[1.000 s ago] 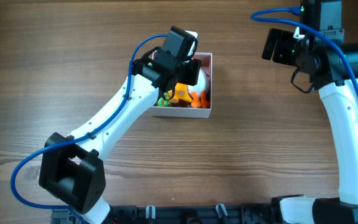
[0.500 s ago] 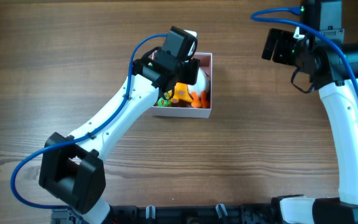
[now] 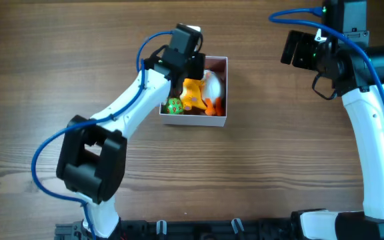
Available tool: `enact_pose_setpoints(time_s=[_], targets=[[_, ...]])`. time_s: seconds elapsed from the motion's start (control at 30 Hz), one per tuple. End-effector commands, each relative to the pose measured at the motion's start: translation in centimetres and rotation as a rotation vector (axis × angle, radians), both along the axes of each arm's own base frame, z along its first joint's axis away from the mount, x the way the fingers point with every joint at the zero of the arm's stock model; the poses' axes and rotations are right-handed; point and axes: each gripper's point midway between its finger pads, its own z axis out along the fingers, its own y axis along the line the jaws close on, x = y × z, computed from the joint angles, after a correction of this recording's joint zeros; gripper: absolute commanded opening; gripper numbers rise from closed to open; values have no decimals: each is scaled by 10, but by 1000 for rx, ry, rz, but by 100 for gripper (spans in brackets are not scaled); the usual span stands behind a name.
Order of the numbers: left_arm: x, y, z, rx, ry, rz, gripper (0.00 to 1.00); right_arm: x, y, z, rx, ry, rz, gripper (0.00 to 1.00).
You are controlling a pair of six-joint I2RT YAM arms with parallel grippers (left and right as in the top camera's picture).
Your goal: Pack container
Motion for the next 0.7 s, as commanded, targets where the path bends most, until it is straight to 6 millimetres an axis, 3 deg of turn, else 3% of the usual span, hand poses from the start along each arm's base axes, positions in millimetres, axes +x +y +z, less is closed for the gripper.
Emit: enact_pose_setpoints(time_s=[0.0, 0.2, 0.37, 0.47, 0.67], targets=[[12, 9, -10, 12, 5, 31, 51, 1, -2, -2, -15, 6, -5, 100], [7, 19, -18, 64, 30, 57, 49, 1, -2, -2, -15, 6, -5, 100], [-8, 31, -30, 120, 102, 67, 40, 1, -2, -2, -15, 6, -5, 100], [-11, 46, -33, 165, 119, 149, 39, 1, -2, -2, -15, 6, -5, 100], [-24, 53, -40, 198, 176, 147, 45, 1, -2, -2, -15, 6, -4, 100]])
